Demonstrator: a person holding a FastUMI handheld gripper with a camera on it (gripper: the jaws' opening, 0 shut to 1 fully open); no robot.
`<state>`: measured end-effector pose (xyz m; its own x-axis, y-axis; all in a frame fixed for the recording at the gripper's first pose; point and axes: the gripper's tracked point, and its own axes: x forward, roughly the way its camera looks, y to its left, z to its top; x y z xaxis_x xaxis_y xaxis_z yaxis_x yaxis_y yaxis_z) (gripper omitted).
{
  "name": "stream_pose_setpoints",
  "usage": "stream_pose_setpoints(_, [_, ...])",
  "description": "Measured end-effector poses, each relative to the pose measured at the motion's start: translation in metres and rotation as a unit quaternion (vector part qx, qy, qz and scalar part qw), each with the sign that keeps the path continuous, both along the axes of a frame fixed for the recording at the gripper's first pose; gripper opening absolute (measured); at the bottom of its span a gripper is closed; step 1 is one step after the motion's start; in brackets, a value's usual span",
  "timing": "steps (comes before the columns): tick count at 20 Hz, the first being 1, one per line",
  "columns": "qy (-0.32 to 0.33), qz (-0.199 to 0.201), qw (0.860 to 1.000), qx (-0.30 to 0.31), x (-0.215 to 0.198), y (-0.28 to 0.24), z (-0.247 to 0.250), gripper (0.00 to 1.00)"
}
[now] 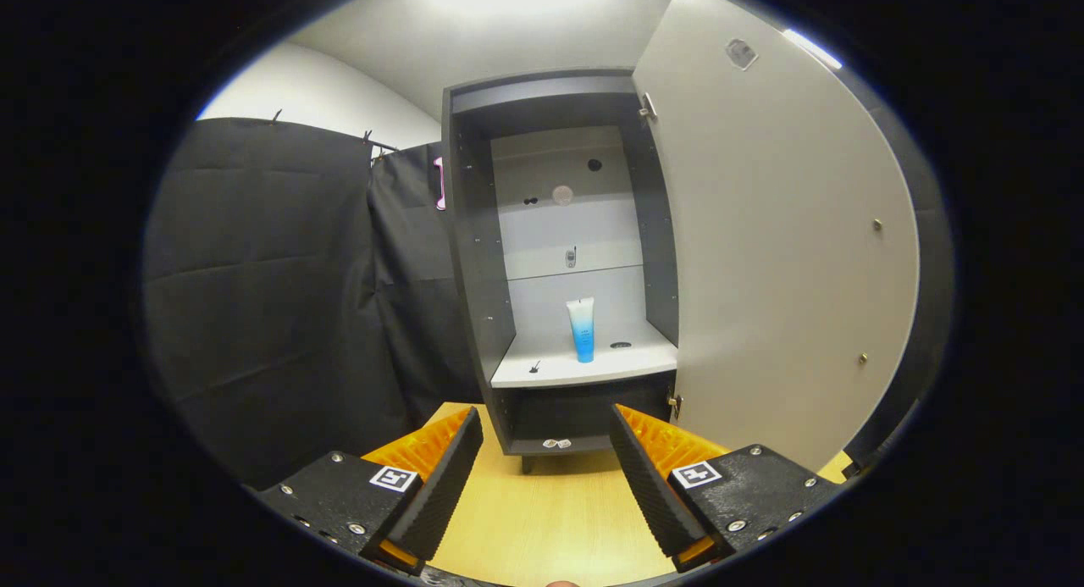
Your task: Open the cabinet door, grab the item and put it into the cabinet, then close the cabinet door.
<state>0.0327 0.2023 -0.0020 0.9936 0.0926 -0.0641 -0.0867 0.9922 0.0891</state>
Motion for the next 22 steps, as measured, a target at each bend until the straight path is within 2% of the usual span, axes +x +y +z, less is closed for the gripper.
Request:
stream_pose_setpoints(6, [-0.006, -0.054, 0.999, -0.005, -0.041, -0.072, 0.019, 0.93])
stream_pose_setpoints(15, [0.007, -0.204, 0.978, -0.041, -0.116, -0.26, 0.031, 0.93])
stream_pose_setpoints(19, [0.007, -0.22, 0.975, -0.034, -0.105, -0.311, 0.035, 0.93])
stream_pose_setpoints(22, [0.003, -0.202, 0.979, -0.024, -0.06, -0.322, 0.03, 0.93])
